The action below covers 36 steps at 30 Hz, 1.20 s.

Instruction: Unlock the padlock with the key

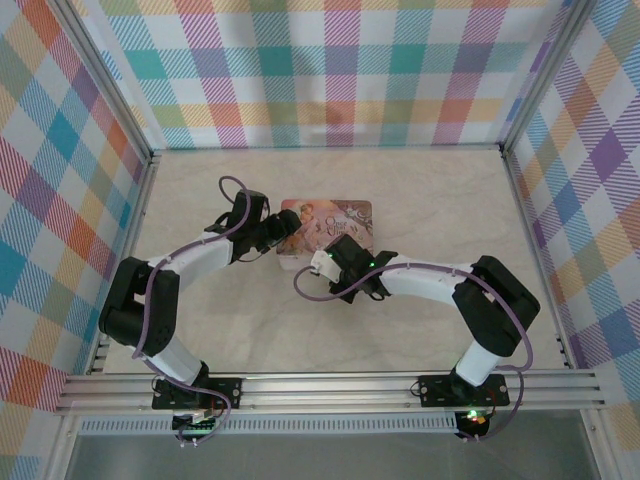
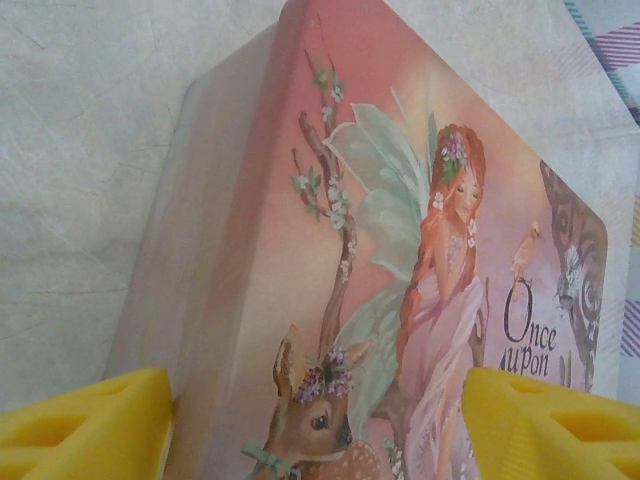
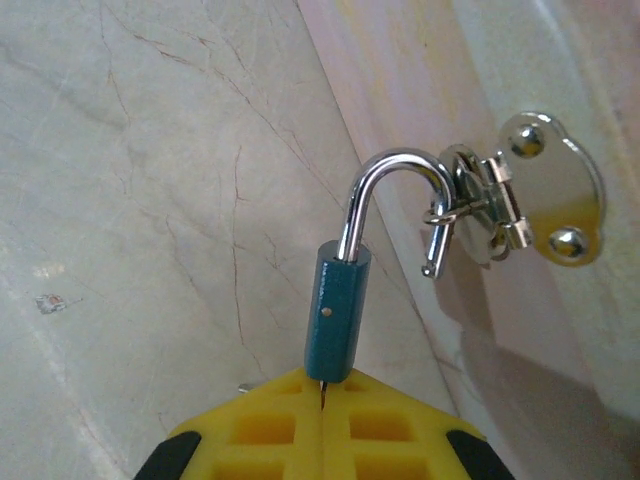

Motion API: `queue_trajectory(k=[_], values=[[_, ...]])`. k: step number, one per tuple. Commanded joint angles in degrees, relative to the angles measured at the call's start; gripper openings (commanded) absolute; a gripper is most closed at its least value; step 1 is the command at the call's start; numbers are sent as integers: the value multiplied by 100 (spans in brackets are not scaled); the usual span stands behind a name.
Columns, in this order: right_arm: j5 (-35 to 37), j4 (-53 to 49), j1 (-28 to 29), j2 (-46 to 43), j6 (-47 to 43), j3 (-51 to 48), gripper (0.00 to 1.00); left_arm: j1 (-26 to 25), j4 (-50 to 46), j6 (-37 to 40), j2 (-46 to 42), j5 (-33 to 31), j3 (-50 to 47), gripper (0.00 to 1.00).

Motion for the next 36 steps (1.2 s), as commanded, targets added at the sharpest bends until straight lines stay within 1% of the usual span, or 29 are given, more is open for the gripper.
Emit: queue_trajectory(k=[1,8,14,17,22,29,36], values=[[-35,752,79,97,-670,122,0,-88,178,-148,92,262,94,75],[-104,1165,86,174,-1098,107,0,-144,214,-218,134,229,76,75],[-199,1164,111,72,-1037,103,0,-151,170,-263,52,91,37,75],[-196,1112,144,-99,-828,1,0,-112,77,-252,-69,-56,13,76],[-233,1060,148,-673,-254,-282,0,7,-17,-252,-349,-190,-104,77],[0,787,148,-1564,494,-557,0,42,-186,-242,-972,-431,-491,78],[231,461,113,-2279,1047,-722,0,42,-514,-165,-1709,-484,-872,78]])
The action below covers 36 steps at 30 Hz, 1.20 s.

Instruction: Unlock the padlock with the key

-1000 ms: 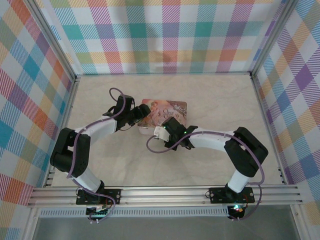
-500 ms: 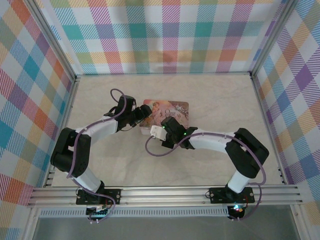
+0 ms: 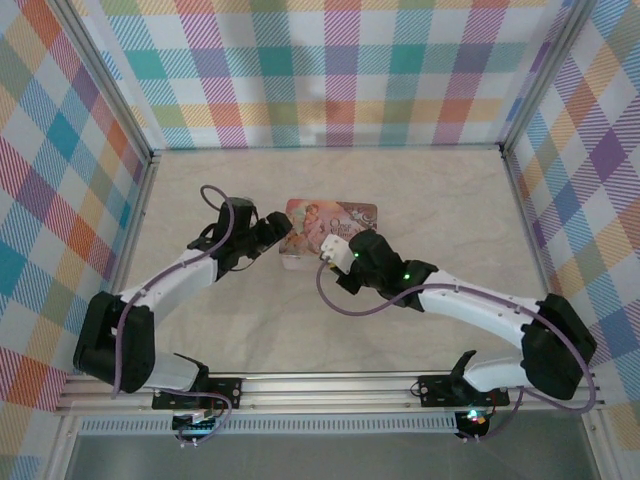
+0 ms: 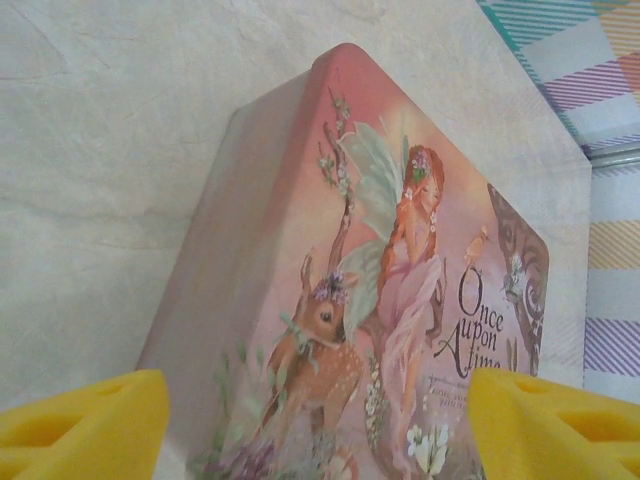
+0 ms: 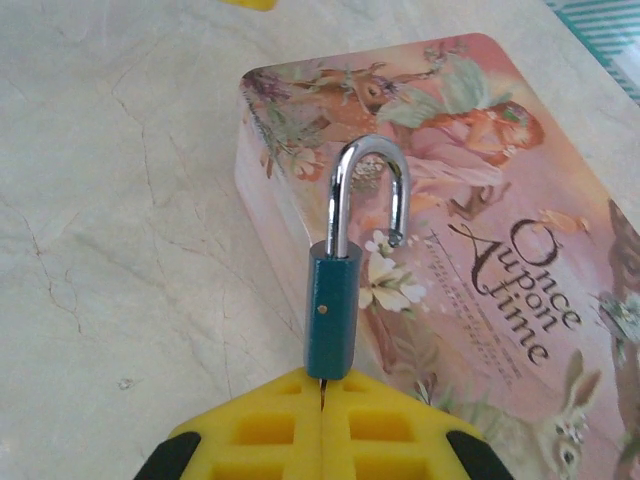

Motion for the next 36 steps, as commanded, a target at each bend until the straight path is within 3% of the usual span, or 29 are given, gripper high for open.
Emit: queue_trajectory(k=[1,10,22,30,36], values=[[140,-237,-7,-269,492,-56,0,40,-339,84,-421,-128,-205,78],[220,-1000,-597,-964,1651,25,0,40,-1070,267,-1299,-428,-506,80],[3,-2166,-2482,-1066,3125,139,0,40,-1341,399,-1326,-552,-758,80],[-814,-1875,-3845,-370,3654,-6,0,31,-1205,317,-1290,-512,-880,80],[-1411,-1501,-4475,469,4079,54,0,23,-1204,316,-1339,-525,-890,81]])
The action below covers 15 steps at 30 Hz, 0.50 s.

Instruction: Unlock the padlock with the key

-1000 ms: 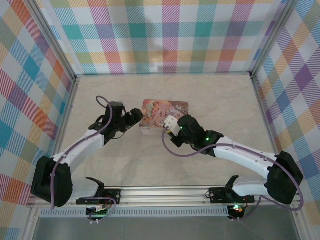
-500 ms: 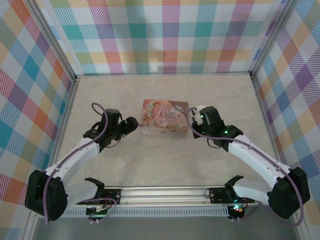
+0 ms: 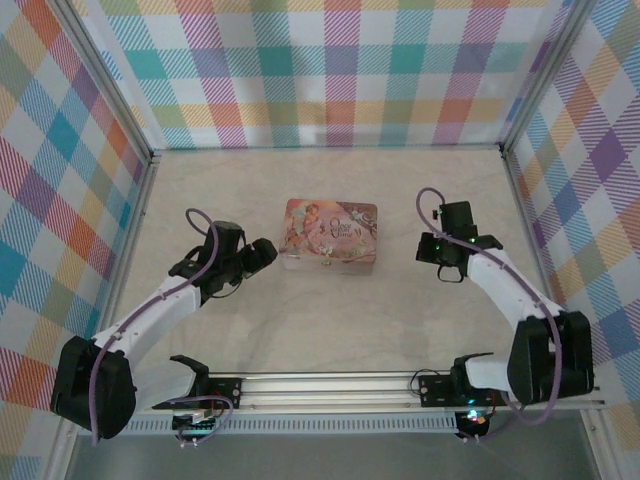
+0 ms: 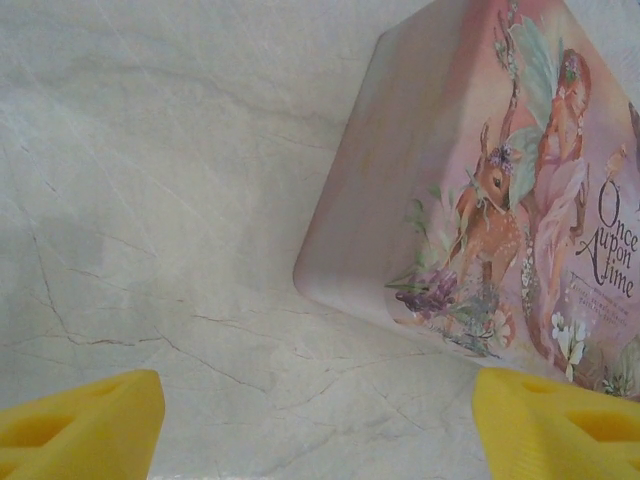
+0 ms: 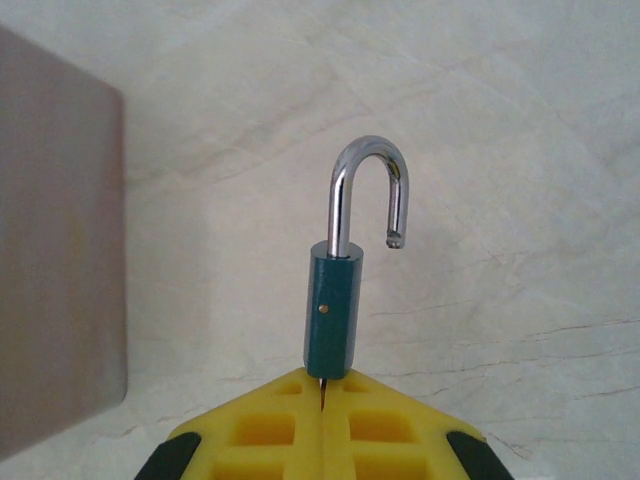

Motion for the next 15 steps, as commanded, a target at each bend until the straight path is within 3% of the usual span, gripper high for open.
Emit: queue_trajectory(k=[1,10,15], values=[[-466,358,-177,327,382,64,0,23,43,12,-52,-59,-74,80],[-671,601,-380,1180,591,164,0,23,229,15,-18,1,-133,81],[-656,622,-403,1289,639,176,12,23,259,12,5,10,-155,81]])
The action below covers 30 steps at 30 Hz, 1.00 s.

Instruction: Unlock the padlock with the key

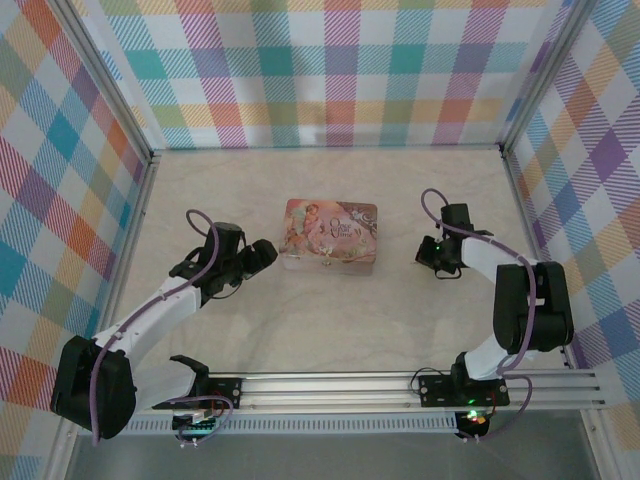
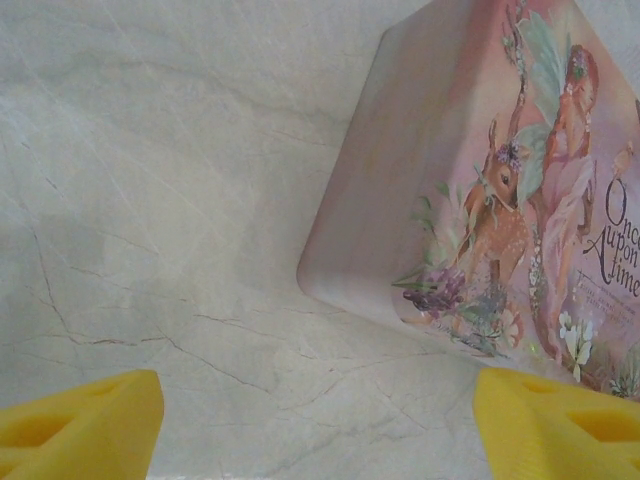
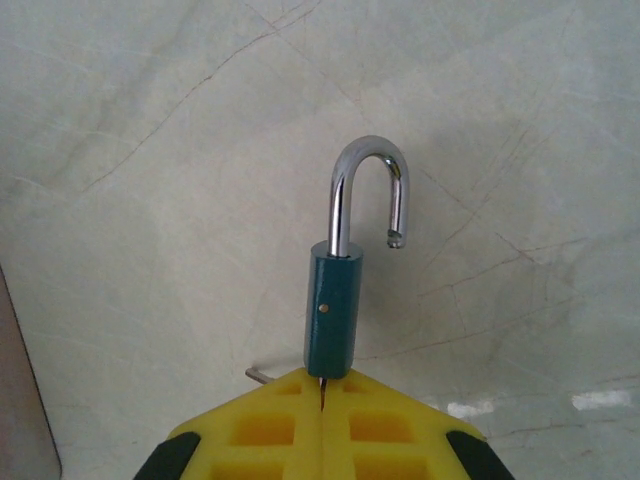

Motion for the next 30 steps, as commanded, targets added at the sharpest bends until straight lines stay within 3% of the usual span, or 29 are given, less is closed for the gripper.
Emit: queue_trajectory(k=[1,10,18,19,20,21,22,27,30], values=[[-107,121,-54,44,112,177,15,23,180,9,7,6,-90,81],[65,-270,-143,-488,58,253,32,23,162,39,-15,-12,-89,81],[277,-609,-135,-1313,-63,184,54,23,-40,143,-39,-160,66,82],[280,-630,-142,-1385,-84,182,89,23,-169,167,-42,-193,107,83],[280,-664,-135,-1459,-119,191,100,23,-228,192,-46,-254,151,83],[288,-713,-137,-1530,-148,219,100,23,-286,226,-55,-313,198,85],[324,-723,-134,-1609,-174,223,100,23,-346,268,-64,-363,261,99],[699,-496,-130,-2047,-407,160,100,40,-761,696,-49,-791,691,100],[1358,-60,-133,-2234,-442,-6,100,58,-926,1122,5,-1260,990,100]])
